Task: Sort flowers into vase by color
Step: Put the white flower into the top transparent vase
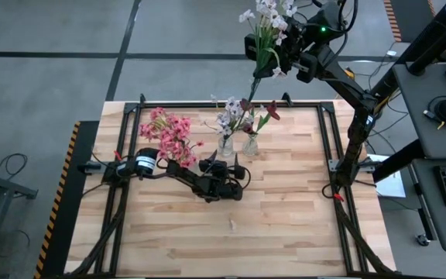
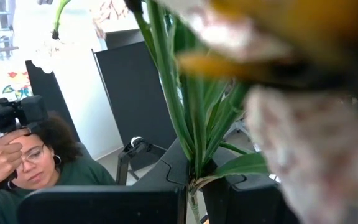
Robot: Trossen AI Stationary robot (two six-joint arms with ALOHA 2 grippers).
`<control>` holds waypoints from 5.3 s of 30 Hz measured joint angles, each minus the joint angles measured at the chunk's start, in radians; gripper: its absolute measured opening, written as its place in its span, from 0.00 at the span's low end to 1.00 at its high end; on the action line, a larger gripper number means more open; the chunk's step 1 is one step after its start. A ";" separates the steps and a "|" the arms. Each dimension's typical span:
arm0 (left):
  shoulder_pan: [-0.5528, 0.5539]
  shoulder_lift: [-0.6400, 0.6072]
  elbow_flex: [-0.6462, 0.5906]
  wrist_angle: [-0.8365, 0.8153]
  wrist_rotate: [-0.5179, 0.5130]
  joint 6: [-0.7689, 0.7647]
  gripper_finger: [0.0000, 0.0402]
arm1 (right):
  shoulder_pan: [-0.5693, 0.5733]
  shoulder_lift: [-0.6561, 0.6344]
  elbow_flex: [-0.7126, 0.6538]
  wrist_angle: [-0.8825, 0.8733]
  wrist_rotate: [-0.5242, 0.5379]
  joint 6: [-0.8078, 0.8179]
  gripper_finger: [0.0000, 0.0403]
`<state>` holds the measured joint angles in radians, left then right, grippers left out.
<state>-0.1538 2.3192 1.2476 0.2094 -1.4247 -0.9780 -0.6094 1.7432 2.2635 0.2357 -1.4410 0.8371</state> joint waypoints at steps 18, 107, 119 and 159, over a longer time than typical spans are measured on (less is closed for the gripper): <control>0.052 0.000 0.012 0.012 -0.030 0.030 0.95 | 0.000 0.000 0.000 0.000 -0.003 0.000 0.04; -0.047 0.001 0.048 -0.021 0.002 0.067 0.68 | 0.002 0.000 0.000 0.000 -0.001 0.070 0.04; -0.119 0.001 0.048 -0.060 0.010 0.024 0.68 | 0.003 0.000 0.000 -0.014 0.001 0.096 0.04; -0.103 -0.014 0.047 -0.393 -0.015 -0.252 0.68 | 0.003 -0.002 0.000 -0.039 0.001 0.095 0.04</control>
<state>-0.2571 2.3056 1.2945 -0.1838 -1.4397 -1.2298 -0.6067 1.7416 2.2635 0.1966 -1.4403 0.9318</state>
